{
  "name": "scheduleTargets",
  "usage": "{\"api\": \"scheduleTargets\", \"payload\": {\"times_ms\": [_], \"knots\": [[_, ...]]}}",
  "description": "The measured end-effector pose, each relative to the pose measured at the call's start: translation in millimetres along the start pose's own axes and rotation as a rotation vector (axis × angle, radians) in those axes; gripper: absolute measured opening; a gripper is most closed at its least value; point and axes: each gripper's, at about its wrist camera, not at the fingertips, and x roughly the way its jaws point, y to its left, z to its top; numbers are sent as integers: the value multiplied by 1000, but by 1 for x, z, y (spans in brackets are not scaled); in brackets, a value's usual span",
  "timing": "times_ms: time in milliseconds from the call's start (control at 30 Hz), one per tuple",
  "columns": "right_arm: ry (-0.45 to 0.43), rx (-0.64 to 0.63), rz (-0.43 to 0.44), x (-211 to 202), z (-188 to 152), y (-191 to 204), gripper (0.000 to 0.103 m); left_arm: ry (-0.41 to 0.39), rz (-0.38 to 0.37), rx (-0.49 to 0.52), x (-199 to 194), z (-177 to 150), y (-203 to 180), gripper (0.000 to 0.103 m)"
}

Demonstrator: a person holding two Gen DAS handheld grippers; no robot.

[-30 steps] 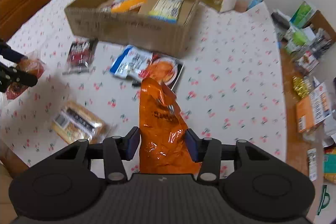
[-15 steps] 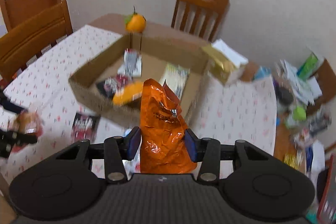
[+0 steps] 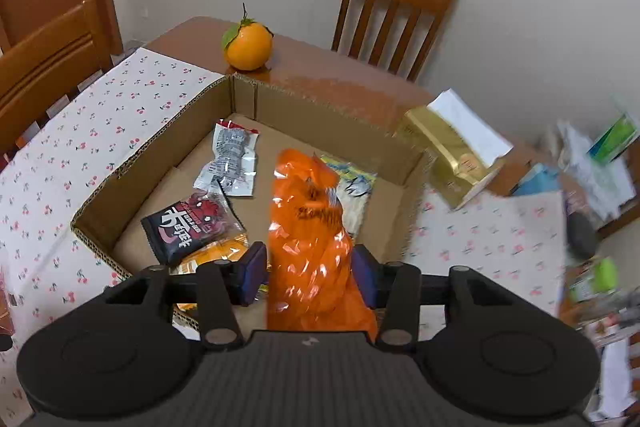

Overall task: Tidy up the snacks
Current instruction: 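Drop the cracker packet into the box with the left gripper while the right gripper drops the orange pouch, then move the left gripper to the black beef-snack packet while the right gripper approaches the blue fish-snack packet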

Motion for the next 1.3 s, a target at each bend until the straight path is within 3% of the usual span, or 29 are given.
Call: {"api": "scheduleTargets", "payload": {"times_ms": [167, 267, 600, 767, 833, 867, 900, 933, 1133, 1300], "knots": [[-45, 120, 34, -9, -22, -9, 91, -25, 7, 38, 8, 32, 1, 55], [-90, 184, 38, -23, -44, -10, 103, -44, -9, 69, 14, 57, -1, 55], [-113, 237, -30, -46, -101, 5, 103, -68, -56, 121, 74, 148, -21, 55], [-102, 215, -75, -50, -116, 12, 103, -84, -23, 119, 115, 185, -31, 56], [-98, 225, -78, -52, -120, 11, 103, -100, 14, 111, 124, 194, -33, 61], [-94, 234, -77, -52, -122, 10, 103, -105, 27, 110, 126, 197, -34, 76], [-91, 242, -79, -53, -124, 10, 103, -117, 41, 114, 126, 199, -35, 88], [-89, 244, -81, -53, -126, 10, 103, -140, 61, 116, 123, 198, -36, 90], [-74, 256, -89, -52, -131, 10, 103, -148, 52, 105, 96, 184, -29, 90], [-72, 238, -96, -53, -133, 15, 103, -165, 100, 82, 63, 154, -21, 92]]}}
